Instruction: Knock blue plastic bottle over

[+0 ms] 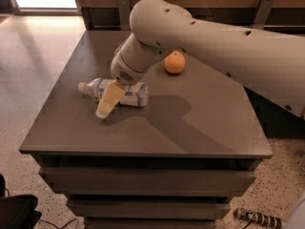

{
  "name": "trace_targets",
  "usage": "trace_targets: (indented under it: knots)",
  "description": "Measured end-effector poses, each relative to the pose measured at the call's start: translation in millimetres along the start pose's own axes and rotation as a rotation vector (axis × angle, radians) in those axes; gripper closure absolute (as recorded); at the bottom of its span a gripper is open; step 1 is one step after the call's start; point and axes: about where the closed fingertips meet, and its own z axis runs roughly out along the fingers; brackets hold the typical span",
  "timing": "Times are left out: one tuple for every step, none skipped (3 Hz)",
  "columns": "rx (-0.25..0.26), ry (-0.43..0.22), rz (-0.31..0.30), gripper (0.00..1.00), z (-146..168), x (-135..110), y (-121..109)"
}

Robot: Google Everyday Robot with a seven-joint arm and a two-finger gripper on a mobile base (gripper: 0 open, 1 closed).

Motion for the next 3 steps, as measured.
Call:
trace_targets:
  knots:
    - [-0.001, -0.001, 0.000, 0.00, 0, 0, 0]
    - [0.023, 0.005, 0.002, 0.00, -26, 3, -14]
    - [0.069, 0.003, 0.006, 0.00, -69, 8, -35]
